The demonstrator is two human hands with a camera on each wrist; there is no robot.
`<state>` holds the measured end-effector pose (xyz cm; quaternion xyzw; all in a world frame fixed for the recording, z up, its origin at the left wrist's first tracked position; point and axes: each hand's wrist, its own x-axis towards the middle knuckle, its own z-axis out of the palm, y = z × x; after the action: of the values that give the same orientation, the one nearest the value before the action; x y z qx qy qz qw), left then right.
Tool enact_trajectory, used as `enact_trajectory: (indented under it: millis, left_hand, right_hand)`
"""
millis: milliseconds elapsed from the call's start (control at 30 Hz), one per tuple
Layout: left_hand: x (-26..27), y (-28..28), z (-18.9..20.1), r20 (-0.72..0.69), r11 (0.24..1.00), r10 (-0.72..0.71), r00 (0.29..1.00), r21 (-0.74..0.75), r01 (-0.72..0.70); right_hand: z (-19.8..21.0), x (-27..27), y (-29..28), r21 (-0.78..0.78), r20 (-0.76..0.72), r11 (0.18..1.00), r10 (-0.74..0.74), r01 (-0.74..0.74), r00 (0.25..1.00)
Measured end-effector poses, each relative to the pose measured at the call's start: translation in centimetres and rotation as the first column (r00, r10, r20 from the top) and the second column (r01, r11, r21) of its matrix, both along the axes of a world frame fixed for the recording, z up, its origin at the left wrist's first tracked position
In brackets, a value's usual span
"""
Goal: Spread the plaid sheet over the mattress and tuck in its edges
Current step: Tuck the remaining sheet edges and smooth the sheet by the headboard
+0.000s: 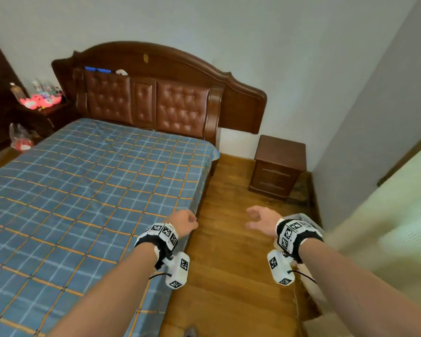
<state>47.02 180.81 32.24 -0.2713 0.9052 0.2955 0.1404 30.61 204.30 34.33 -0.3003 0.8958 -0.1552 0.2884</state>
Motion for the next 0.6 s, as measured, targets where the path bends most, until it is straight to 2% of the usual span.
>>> enact_trajectory:
  millis: [167,333,500,600]
  left_hand:
    - [-15.2,-4.6,2.1,-0.019,0.99,-0.136,0.991,-0.033,0.135]
    - [-27.5,-8.1,1.4,0.012,0.989,-0.144,0.99,-0.017,0.144]
    - [-38.2,-13.4,-0.6,0.057,0.997,-0.034,0.998,-0.073,0.038]
    - [-42.8,-15.8,-1.2,0.047,0.991,0.129,0.991,-0.048,-0.126]
  right_hand:
    - [1.0,-12.7,-3.7,-0.047,0.017,0.992,-0.119,0.12,0.993]
    - [-1.4,-24.4,-8.5,-0.062,0.076,0.991,-0.112,0.117,0.991]
    - [-5.4,-39.0,-16.2,-0.075,0.13,0.997,-0.014,0.023,0.991]
    - [-6.5,-47.2,-21.1,-0.042,0.139,0.995,0.094,-0.089,0.986]
